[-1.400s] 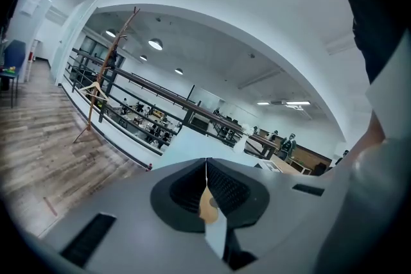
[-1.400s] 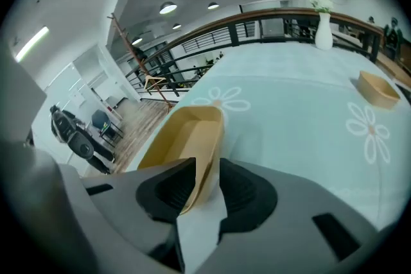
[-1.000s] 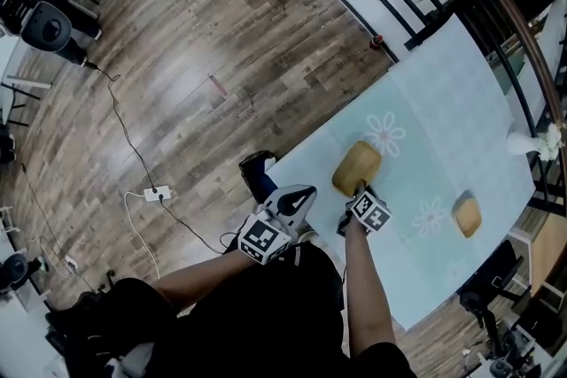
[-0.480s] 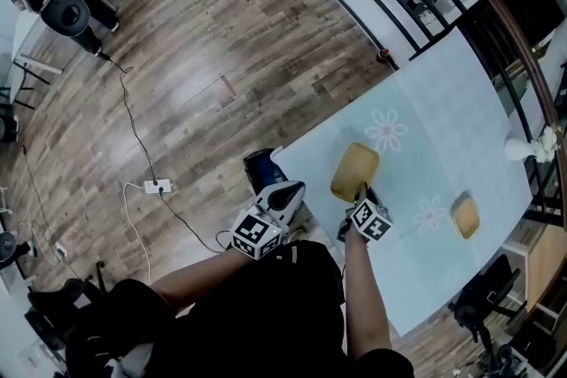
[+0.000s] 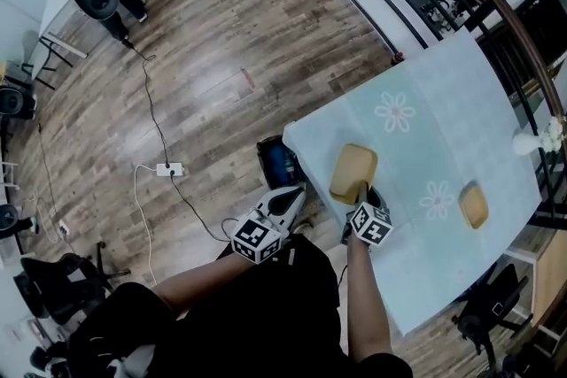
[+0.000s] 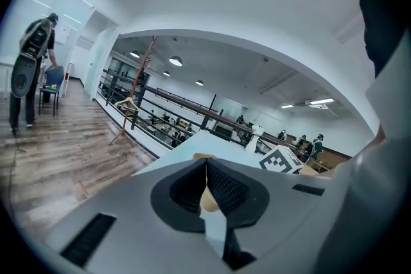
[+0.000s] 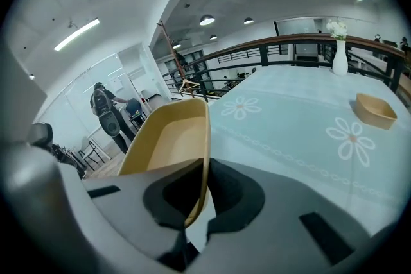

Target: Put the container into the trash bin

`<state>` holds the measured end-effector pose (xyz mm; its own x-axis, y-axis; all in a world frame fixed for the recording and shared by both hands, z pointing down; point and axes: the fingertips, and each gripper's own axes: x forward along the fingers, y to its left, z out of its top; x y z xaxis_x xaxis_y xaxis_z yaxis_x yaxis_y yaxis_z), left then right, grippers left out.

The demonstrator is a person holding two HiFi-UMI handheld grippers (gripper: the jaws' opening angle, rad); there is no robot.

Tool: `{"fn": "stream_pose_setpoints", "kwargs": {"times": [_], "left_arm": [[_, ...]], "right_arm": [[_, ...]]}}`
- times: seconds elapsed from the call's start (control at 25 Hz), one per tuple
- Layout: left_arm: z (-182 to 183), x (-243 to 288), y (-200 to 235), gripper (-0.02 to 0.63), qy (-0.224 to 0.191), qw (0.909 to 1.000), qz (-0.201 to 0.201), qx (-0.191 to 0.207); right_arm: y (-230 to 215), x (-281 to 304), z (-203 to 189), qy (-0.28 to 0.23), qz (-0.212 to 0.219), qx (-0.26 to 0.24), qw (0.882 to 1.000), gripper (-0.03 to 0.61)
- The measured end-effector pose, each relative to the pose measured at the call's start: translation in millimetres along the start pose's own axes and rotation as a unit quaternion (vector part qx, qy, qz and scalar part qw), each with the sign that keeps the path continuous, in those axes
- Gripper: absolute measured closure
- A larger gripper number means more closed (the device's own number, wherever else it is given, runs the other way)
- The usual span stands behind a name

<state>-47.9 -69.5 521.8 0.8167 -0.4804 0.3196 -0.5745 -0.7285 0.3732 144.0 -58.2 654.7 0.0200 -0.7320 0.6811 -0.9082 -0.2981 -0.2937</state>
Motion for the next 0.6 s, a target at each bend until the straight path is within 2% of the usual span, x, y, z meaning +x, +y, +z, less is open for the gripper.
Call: {"fn": "stream_pose_setpoints", "kwargs": {"times": [0.16, 0.32, 0.6], "left_arm": [[-8.0, -23.9, -4.4, 0.598, -0.011, 0.9993, 0.037, 0.004], [4.2, -58.9, -4.0, 0.598, -0.042, 0.9962, 0.069, 0.034], [8.1, -95.2, 42.1, 0.598, -0.059, 0.993, 0.101, 0.019]], "right_arm": [[10.7, -17.9, -24.1, 0.001, 0.02, 0.004, 1.0, 0.54], [34.5, -32.8, -46.4, 0.003, 0.038, -0.006, 0.999, 0.54], [99.4, -30.4, -71.7, 0.029, 0.071, -0.045, 0.996, 0.54]]}}
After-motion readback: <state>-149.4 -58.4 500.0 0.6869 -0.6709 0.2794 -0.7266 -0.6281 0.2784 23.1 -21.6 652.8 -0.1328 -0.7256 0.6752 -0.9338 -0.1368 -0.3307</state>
